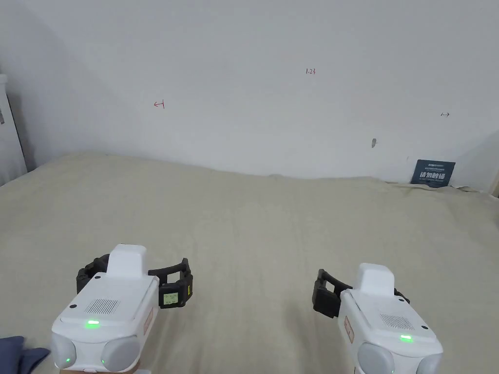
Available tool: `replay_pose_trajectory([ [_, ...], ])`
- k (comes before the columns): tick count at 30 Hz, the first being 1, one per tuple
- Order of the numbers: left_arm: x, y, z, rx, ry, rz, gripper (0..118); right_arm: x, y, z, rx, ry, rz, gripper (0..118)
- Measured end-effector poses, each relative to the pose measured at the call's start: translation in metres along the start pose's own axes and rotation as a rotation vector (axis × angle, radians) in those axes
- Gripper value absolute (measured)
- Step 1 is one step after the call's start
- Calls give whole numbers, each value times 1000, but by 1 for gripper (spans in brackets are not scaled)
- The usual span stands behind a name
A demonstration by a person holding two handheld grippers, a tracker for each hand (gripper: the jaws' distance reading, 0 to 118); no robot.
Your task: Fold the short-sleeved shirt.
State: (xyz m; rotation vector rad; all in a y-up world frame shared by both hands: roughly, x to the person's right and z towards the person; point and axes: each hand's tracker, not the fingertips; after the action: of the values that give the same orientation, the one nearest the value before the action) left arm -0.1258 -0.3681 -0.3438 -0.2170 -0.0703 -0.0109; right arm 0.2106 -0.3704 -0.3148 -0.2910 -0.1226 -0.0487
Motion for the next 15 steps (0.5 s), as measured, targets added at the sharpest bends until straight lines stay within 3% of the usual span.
replay_pose_trajectory([
  [4, -1, -1, 0, 24, 7, 9, 118, -2, -1, -2, 8, -10, 22, 89],
  [10, -1, -5, 2, 54, 9, -6, 118, -3, -6, -2, 52, -42, -23, 90],
  [15, 1, -7, 3, 63, 15, -14, 118, -7, -10, -3, 45, -61, 8, 92],
])
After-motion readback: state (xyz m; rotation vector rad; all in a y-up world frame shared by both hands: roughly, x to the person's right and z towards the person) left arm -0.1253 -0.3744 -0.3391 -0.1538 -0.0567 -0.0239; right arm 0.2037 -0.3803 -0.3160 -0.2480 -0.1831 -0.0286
